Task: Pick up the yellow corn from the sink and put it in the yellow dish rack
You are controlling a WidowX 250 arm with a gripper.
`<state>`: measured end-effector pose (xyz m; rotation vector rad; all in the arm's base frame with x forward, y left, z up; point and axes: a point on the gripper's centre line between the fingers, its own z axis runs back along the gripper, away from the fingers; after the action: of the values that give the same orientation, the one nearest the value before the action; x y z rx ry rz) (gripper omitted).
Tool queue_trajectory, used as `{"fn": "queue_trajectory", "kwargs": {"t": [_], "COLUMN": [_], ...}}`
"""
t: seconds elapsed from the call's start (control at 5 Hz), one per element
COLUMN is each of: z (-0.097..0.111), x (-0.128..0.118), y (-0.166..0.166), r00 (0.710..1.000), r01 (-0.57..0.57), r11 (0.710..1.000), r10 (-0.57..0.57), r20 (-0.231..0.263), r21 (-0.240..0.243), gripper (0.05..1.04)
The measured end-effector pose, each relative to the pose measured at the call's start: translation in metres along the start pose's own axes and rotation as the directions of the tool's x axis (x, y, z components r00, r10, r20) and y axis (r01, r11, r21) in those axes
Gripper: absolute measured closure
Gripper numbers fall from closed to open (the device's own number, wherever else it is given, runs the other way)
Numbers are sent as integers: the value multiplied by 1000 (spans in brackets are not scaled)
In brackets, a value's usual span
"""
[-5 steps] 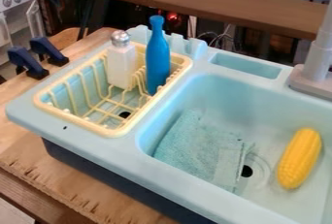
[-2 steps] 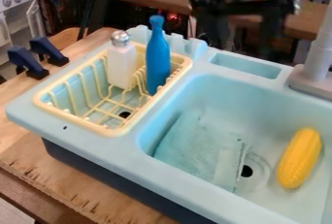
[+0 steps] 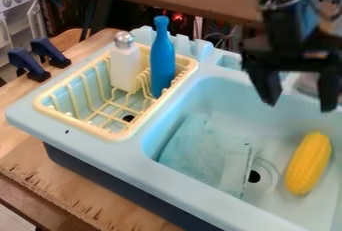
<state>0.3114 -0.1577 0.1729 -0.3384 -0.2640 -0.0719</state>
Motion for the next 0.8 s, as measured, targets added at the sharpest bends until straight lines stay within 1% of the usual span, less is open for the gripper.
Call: {"fn": "queue_trajectory", "kwargs": {"t": [0.2,0.4,0.6,0.8], "z": [-29,-54,-62,-67], "x": [-2,-10,-9,-8], "y": [2,-10,-18,-24], "r00": [998,987,983,982], "r01": [-15,23,29,45], "r11": [1000,1000,1000,999], "r10": [14,-24,-27,-44], "r20": [-63,-156,-183,-185], "r21": [-16,-11,5,3], "gripper": [81,81,81,81]}}
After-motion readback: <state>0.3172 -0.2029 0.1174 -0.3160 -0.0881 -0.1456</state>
